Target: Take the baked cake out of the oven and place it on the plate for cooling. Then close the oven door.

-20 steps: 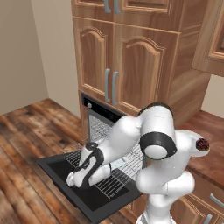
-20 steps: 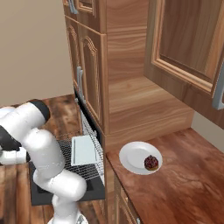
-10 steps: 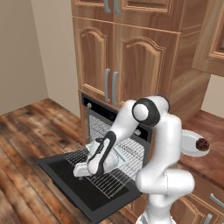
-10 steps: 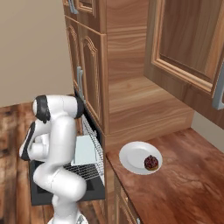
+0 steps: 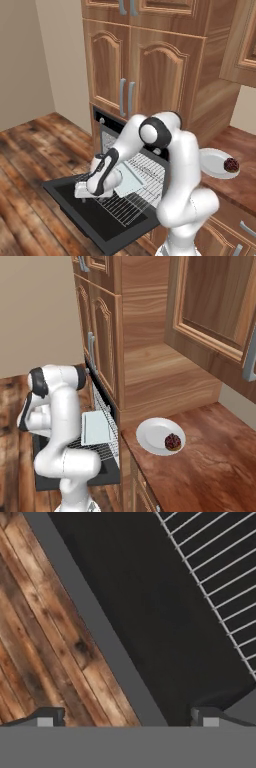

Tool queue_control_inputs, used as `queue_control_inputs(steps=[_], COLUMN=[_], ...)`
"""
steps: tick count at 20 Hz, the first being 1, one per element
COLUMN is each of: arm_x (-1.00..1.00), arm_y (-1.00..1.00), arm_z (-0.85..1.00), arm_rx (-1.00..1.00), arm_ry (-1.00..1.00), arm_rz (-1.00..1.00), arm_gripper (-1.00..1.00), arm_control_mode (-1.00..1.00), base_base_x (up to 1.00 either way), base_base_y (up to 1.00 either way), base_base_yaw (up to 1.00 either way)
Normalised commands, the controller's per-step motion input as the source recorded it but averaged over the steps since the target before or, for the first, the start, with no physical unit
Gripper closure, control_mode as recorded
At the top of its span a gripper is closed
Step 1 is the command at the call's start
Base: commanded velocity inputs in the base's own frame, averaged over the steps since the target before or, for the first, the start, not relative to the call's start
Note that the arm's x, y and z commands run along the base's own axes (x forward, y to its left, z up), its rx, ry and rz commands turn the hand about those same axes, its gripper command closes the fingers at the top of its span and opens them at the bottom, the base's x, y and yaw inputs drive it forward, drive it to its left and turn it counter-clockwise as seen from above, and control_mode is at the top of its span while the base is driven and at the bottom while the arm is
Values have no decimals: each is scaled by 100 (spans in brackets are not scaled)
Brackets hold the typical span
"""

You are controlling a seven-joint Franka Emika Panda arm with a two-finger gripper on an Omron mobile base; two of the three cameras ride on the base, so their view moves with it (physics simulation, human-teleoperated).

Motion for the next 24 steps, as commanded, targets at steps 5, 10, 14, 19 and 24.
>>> queue_control_inputs(steps=[5,10,14,19,24], arm_x=[7,6,4,15,24], arm_y=[35,21,2,0,0], arm_z=[-1,-8,-14,-20,-24], arm_rx=[-16,-19,-19,-16,-12], arm_ry=[0,0,0,0,0], arm_rz=[-7,-1,0,0,0], arm_gripper=[-100,-100,-100,-100,-100], arm_control_mode=[-100,-100,-100,-100,-100], base_base_x=[0,0,0,0,0], base_base_y=[0,0,0,0,0], base_base_yaw=[0,0,0,0,0])
